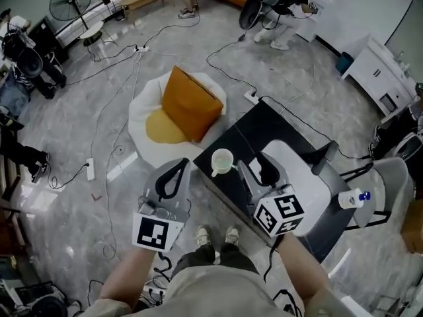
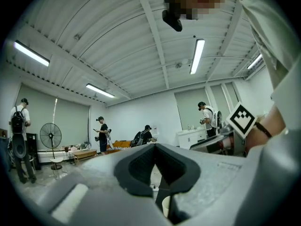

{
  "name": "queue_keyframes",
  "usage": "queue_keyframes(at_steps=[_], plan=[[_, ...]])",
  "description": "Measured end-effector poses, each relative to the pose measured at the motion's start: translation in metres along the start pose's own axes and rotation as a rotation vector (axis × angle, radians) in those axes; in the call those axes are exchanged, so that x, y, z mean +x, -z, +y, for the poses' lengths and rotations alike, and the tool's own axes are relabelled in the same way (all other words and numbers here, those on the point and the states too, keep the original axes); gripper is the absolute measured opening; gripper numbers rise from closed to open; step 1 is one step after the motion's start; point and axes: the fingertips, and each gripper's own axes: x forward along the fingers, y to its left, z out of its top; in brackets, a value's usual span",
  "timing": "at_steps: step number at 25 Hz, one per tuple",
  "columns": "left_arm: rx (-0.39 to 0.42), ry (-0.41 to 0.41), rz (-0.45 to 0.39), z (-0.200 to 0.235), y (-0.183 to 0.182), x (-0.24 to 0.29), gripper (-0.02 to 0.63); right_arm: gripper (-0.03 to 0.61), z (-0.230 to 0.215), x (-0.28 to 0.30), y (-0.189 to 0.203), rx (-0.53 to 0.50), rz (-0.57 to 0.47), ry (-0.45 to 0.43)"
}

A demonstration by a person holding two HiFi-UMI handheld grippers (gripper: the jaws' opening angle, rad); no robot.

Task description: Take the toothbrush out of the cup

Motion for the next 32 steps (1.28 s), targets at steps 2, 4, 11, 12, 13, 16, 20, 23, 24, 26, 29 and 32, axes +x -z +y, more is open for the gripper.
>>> queue_keyframes(at_steps=[2, 4, 11, 12, 13, 16, 20, 23, 24, 26, 29, 32], plan=[[-0.003, 0.009, 0.026, 0.0, 0.015, 0.009, 0.002, 0.204, -0.007, 0.017, 0.022, 0.008, 0.047, -0.006], [-0.021, 0.011, 0.062, -0.002, 0.033, 0.017, 0.002, 0.204, -0.014, 0.027, 0.047, 0.02, 0.089, 0.007], [-0.064, 0.021, 0.181, -0.006, 0.101, 0.041, 0.002, 0.204, -0.046, 0.052, 0.122, -0.046, 0.208, 0.036], [-0.077, 0.02, 0.203, -0.006, 0.111, 0.043, 0.002, 0.204, -0.048, 0.055, 0.13, -0.059, 0.22, 0.032], [-0.093, 0.019, 0.224, -0.006, 0.119, 0.045, 0.002, 0.204, -0.051, 0.058, 0.138, -0.067, 0.226, 0.03], [-0.131, 0.017, 0.265, -0.006, 0.14, 0.049, 0.002, 0.204, -0.055, 0.068, 0.154, -0.044, 0.222, 0.022], [-0.109, 0.032, 0.292, -0.006, 0.159, 0.051, 0.002, 0.204, -0.05, 0.076, 0.18, -0.008, 0.251, -0.001], [-0.097, 0.041, 0.304, -0.005, 0.167, 0.05, 0.002, 0.186, -0.047, 0.081, 0.196, -0.006, 0.273, -0.008], [-0.103, 0.039, 0.309, -0.005, 0.169, 0.05, 0.002, 0.154, -0.047, 0.083, 0.2, -0.005, 0.275, -0.01], [-0.113, 0.037, 0.319, -0.005, 0.171, 0.048, 0.002, 0.137, -0.047, 0.086, 0.206, 0.002, 0.28, -0.011], [-0.104, 0.04, 0.321, -0.007, 0.173, 0.047, 0.002, 0.111, -0.051, 0.088, 0.213, 0.009, 0.288, 0.002], [-0.081, 0.045, 0.331, -0.006, 0.176, 0.044, 0.002, 0.04, -0.051, 0.088, 0.213, 0.017, 0.281, 0.008]])
